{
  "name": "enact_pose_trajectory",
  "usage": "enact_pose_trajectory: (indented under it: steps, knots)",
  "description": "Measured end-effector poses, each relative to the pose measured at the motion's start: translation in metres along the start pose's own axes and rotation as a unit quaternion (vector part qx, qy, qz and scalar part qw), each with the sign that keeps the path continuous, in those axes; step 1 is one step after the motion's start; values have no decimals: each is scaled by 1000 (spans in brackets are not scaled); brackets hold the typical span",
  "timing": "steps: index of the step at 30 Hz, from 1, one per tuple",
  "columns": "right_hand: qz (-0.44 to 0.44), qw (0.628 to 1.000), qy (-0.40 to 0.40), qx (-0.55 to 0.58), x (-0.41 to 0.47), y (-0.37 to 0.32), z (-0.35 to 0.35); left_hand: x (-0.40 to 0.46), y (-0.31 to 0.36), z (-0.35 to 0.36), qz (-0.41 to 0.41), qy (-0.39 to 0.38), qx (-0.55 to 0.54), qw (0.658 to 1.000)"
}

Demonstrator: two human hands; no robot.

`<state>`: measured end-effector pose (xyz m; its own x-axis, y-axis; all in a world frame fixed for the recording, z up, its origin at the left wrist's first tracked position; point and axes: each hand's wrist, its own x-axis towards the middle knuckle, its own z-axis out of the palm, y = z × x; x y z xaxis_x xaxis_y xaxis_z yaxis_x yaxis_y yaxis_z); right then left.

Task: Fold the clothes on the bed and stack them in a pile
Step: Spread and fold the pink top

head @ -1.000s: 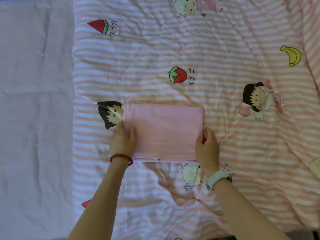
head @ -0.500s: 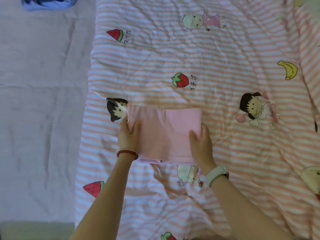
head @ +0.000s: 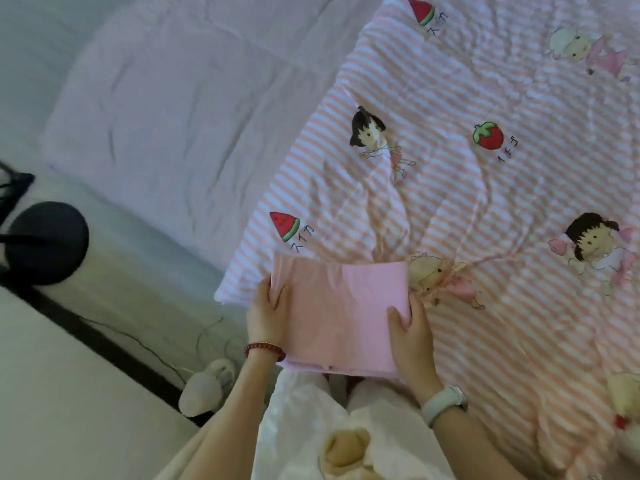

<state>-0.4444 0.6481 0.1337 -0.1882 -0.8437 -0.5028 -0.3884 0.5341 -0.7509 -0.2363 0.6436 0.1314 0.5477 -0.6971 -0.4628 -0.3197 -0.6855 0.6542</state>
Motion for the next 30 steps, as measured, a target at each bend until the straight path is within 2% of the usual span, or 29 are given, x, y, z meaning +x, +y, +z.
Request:
enact_pose_trajectory:
  steps: [3,8,15,22,26,30]
  knots:
    - [-24,998,-58,-29,-6,-22,25,1,-19,-36,-37,43,-13,998]
    - [-91,986,-105,-90,3,-86,84,25,-39,-102,-78,108,-77,988]
    - [-159,970,-144,-116,-1,-185,228,111,-67,-230,-94,146,-136,975]
    - [-161,966,-182,-88,-9,-271,374,203,-92,-363,-89,193,-131,968]
    - [-174,959,-208,-82,-4,-315,433,242,-99,-408,-101,224,-150,958]
    - [-181,958,-209,-81,15,-359,486,296,-95,-449,-102,218,-161,957]
